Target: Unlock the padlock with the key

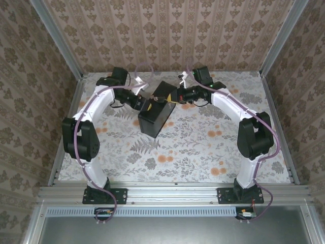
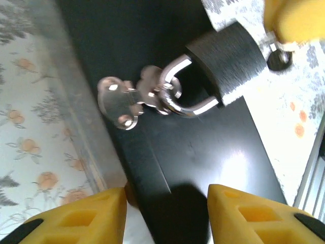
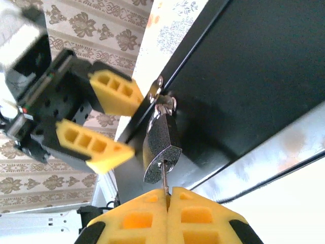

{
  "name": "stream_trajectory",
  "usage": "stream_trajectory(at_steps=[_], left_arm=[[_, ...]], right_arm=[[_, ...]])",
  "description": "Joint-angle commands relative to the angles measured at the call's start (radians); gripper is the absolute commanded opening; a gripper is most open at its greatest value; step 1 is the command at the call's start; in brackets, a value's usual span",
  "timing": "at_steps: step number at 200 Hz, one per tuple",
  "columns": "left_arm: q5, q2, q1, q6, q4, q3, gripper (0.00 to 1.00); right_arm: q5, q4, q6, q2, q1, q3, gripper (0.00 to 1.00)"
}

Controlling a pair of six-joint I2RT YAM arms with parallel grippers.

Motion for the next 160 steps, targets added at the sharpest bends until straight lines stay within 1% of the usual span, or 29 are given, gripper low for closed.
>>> stream_trajectory(at_steps=[1,16,36,56,85,106,136,160], left_arm=[[0.004,-0.072,-0.043,0.005,-0.005,-0.043,0.47],[-0.022,-0.092,-0.026,0.005,0.031,-0.040,0.48],[-0.066,-0.104,-0.027,0.032,0.065,0.002,0.55],[-0.070,-0.100,-0.063,0.088,0.101,0.055,0.62],[-0.071,-0.073,-0.125,0.213,0.179,0.080,0.66],[-0.023,-0.057,-0.138,0.284,0.251,0.060,0.69],[0.033,-0.008,-0.137,0.412,0.205,0.090,0.69],[0.072,0.023,-0.126,0.471,0.171,0.108,0.69]], right_arm=[[-0.101,-0.119,-0.152,0.033,-0.015,0.063,0.00],[-0.120,-0.185,-0.217,0.049,-0.036,0.082,0.00],[-0.162,-0.255,-0.309,0.075,-0.056,0.121,0.00],[-0.213,-0.331,-0.403,0.109,-0.065,0.175,0.00],[-0.253,-0.390,-0.483,0.142,-0.067,0.227,0.00],[-0.254,-0.416,-0.502,0.156,-0.067,0.249,0.00],[-0.251,-0.430,-0.510,0.157,-0.067,0.256,0.00],[-0.255,-0.429,-0.510,0.152,-0.067,0.256,0.00]])
